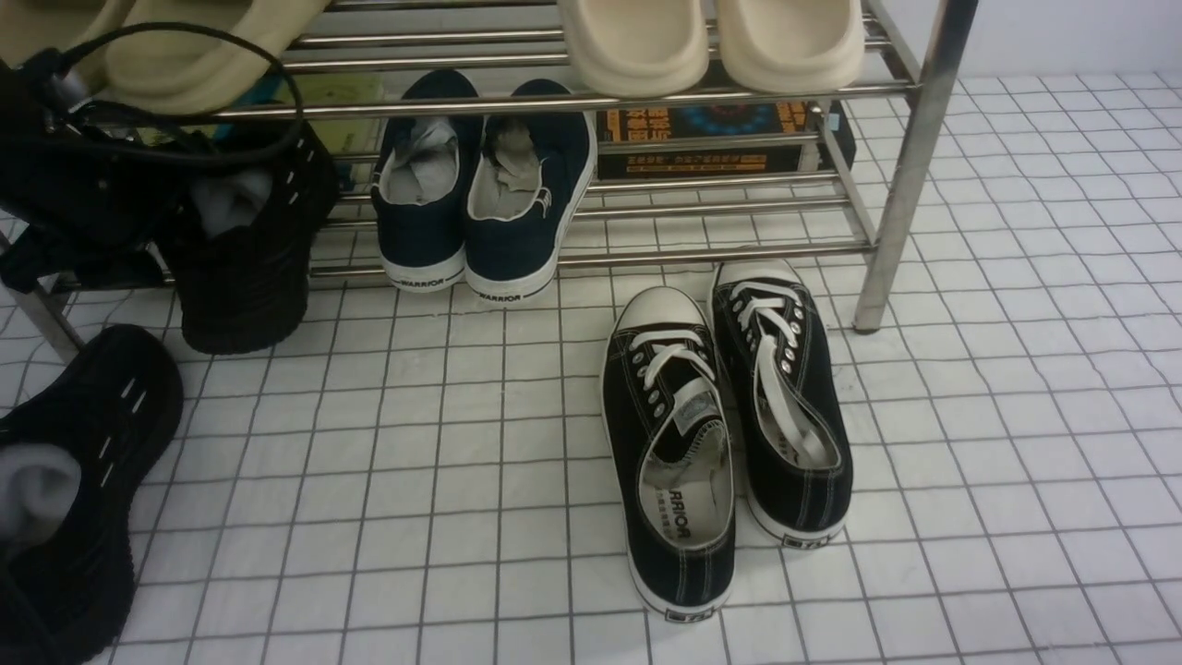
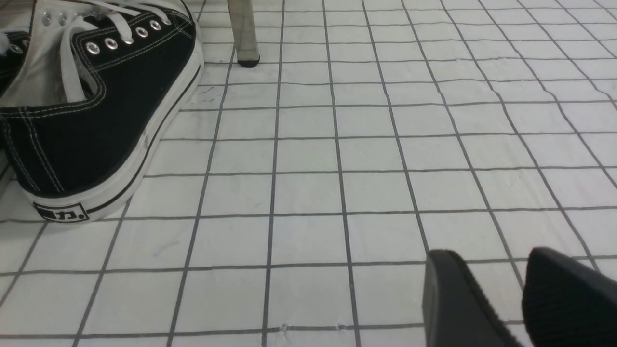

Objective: Take the shoes off the shelf with your hand from the white checkered tablecloth.
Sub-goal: 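Grasp the leftmost shoe on the bottom shelf of the shoe rack with the left gripper, then set the held shoe down on the floor in front of the rack with the left gripper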

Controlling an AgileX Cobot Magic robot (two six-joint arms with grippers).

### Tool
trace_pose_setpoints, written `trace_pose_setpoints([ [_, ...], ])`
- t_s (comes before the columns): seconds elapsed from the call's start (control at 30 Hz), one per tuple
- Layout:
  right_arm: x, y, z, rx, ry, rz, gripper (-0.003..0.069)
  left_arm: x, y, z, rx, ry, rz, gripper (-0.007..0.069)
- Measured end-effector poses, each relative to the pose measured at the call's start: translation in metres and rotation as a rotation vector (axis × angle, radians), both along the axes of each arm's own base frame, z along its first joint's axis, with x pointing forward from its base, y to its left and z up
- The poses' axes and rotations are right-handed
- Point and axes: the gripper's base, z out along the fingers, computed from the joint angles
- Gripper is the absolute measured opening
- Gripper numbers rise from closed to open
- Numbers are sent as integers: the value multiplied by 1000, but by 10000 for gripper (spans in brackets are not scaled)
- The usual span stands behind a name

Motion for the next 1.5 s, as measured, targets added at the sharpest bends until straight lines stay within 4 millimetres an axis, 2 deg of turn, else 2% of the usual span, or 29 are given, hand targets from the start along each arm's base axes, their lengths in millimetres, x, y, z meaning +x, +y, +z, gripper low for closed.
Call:
trace_pose_setpoints([
  [0.07,0,0,0,0,0,0,239,1,0,-2,-3,6,1,273],
  [0.17,0,0,0,0,0,0,239,0,0,-4,-5,19,-1,111],
  [0.2,0,0,0,0,0,0,239,0,0,-4,-5,19,-1,100],
  [0.23,0,0,0,0,0,0,239,-2,-1,-2,-6,35,-7,39],
  [0.3,0,0,0,0,0,0,239,-8,-2,2,-1,59,-24,18],
  [0.43,0,0,0,0,0,0,239,-23,-3,16,16,116,-51,15],
  [0.53,0,0,0,0,0,0,239,-45,-3,34,50,191,-81,15],
  [0.57,0,0,0,0,0,0,239,-60,-3,44,73,226,-93,15],
  [0.63,0,0,0,0,0,0,239,-74,-3,50,87,246,-98,15],
  [0.7,0,0,0,0,0,0,239,-84,-4,51,93,261,-101,15],
  [0.73,0,0,0,0,0,0,239,-98,-5,49,92,280,-103,16],
  [0.77,0,0,0,0,0,0,239,-99,-5,48,92,282,-103,16],
  [0.83,0,0,0,0,0,0,239,-118,-7,39,85,297,-103,16],
  [0.9,0,0,0,0,0,0,239,-129,-9,29,76,297,-98,16],
  [1.13,0,0,0,0,0,0,239,-139,-10,-7,48,292,-41,16],
  [1.33,0,0,0,0,0,0,239,-136,-9,-17,40,281,-22,27],
  [1.5,0,0,0,0,0,0,239,-136,-9,-18,39,277,-21,104],
])
